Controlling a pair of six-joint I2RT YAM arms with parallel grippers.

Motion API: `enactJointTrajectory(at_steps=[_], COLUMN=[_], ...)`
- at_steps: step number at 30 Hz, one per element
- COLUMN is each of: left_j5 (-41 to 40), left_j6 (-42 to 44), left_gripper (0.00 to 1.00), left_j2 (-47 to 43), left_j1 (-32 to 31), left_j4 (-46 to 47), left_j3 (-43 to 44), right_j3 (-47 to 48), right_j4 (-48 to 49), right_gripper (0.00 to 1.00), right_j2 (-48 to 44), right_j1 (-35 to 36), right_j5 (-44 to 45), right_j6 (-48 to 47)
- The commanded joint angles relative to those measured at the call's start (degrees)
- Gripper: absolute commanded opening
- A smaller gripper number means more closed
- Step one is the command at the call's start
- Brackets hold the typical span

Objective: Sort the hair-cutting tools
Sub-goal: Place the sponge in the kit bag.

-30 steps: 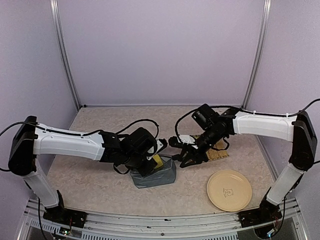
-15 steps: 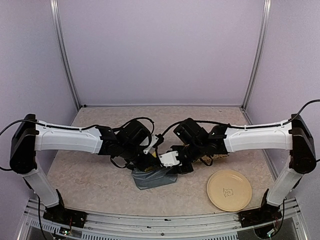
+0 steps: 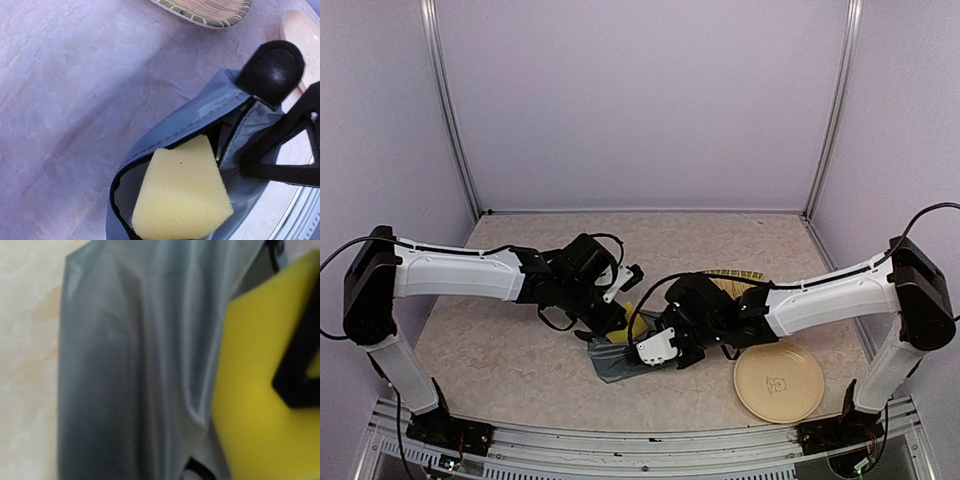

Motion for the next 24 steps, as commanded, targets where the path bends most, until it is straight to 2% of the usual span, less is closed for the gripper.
enactJointTrajectory(at_steps=[1,3,5,9,15,23,24], left_j5=[-0.41,-0.35,0.0,6.06,19.68,26.76,26.29], left_j6=[0.08,0.24,0.33,0.4,0.3,-3.04,-3.57], left_gripper=[0.0,0.0,0.0,0.0,0.0,0.0,0.0], left_j2=[3.4,4.55,5.55,5.03,3.62,2.67,3.4], left_j1=[1.61,1.99,2.02,1.35,-0.19,0.88,0.88], left_j4=[-2.21,-3.04,-4.13,-3.68,-2.25,-0.23,-0.25], left_j3=[3.07,4.13,5.1,4.97,3.78,2.62,2.75], right_j3=[-9.44,-13.49,-14.32,-16.22,-20.56,-20.57,-20.05], right_j4=[15.18,21.54,23.58,28.37,40.67,34.36,32.51], right_gripper=[0.0,0.0,0.0,0.0,0.0,0.0,0.08], right_j2=[-8.78,-11.49,-11.38,-9.71,-9.21,-10.51,-10.74], right_j1=[3.15,4.44,4.92,4.85,4.83,4.78,4.78], right_j5=[4.8,5.98,7.57,9.11,12.79,11.77,11.76], right_j6=[-7.65,-9.99,-10.03,-9.65,-13.1,-12.55,-11.96])
